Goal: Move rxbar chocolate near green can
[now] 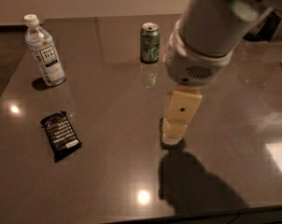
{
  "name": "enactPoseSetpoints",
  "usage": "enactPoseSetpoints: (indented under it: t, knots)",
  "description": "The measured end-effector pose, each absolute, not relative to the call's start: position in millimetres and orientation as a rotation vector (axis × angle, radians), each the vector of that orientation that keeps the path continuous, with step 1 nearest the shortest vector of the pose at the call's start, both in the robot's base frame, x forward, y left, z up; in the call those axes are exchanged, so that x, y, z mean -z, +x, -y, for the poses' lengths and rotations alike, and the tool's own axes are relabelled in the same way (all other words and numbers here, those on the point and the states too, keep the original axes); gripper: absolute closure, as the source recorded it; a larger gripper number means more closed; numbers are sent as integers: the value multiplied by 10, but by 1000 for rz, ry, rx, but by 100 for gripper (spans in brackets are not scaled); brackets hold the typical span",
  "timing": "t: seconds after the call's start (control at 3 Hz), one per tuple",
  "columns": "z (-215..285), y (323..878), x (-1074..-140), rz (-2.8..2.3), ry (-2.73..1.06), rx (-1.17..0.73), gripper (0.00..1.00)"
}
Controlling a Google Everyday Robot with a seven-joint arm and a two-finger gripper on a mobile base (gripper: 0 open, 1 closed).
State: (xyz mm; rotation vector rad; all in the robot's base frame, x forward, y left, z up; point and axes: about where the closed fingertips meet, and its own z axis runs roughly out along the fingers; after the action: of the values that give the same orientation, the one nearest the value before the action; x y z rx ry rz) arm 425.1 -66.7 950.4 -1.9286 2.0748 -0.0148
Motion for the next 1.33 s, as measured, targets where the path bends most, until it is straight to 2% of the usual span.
enactPoseSetpoints:
  t: [0.67,1.33]
  knots:
    - [-317,4368,-8966,-2146,-1886,-58,0]
    - [-867,4313,-8646,-2235,-1820,-155,0]
